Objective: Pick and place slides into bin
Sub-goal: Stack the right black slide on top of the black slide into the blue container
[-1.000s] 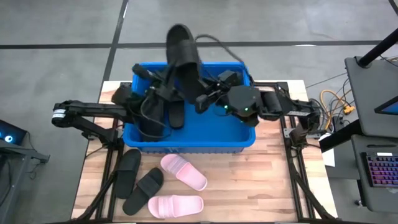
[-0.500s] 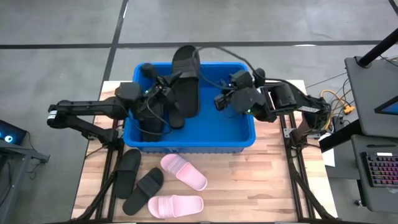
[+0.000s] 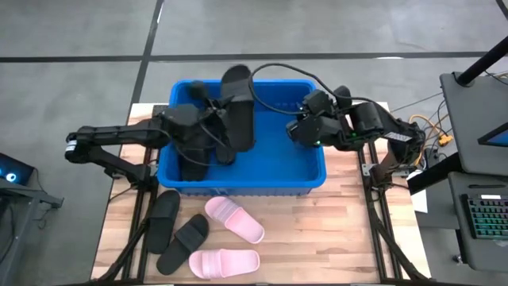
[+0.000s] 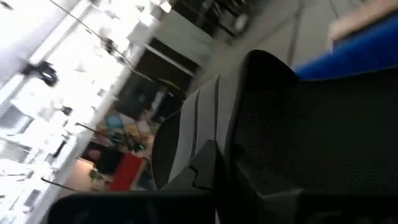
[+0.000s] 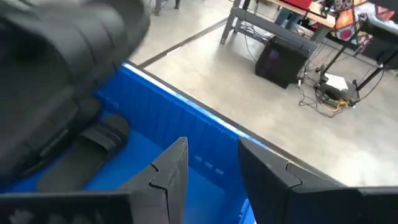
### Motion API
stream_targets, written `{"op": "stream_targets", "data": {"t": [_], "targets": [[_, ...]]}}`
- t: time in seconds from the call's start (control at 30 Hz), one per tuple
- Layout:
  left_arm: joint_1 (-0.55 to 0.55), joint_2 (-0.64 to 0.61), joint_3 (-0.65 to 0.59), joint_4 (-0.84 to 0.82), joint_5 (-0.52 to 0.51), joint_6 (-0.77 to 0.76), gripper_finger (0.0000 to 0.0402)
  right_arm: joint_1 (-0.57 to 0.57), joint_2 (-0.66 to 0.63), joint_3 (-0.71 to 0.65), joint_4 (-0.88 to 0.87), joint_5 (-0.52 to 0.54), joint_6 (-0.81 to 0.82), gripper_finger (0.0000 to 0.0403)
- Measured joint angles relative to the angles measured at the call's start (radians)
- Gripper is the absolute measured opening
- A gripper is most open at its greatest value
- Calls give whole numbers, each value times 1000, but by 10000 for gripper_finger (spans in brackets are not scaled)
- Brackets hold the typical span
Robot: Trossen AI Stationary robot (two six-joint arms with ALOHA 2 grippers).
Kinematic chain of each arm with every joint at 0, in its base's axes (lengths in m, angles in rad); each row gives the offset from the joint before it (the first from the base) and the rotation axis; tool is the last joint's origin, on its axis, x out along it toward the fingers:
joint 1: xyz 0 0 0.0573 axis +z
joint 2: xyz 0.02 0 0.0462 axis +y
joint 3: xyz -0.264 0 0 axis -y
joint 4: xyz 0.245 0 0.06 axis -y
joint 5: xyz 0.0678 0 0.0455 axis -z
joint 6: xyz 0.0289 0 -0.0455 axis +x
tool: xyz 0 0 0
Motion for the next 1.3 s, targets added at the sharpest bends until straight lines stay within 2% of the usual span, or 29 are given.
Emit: {"op": "stream_targets", "data": {"t": [0.23, 0.4, 0.7, 0.83, 0.93, 1.1, 1.3], "targets": [[-1, 73, -2, -165, 71, -297, 0, 0, -12, 0, 0, -1, -100, 128], [14, 132, -20, -226, 31, -302, 0, -3, -12, 0, 0, -1, -181, 128], [62, 223, -35, -285, 44, -303, 0, -11, -12, 0, 0, -1, -182, 128], [98, 204, -65, -298, 54, -312, 0, -11, -12, 0, 0, 0, -182, 128], [137, 157, -143, -241, 83, -324, 0, -12, -12, 0, 0, 6, -182, 128], [196, 66, -255, -202, 262, -283, 0, -14, -12, -1, 0, 7, -182, 128], [232, 9, -365, -81, 274, -272, 0, -27, -12, -2, 1, 7, -181, 128]]}}
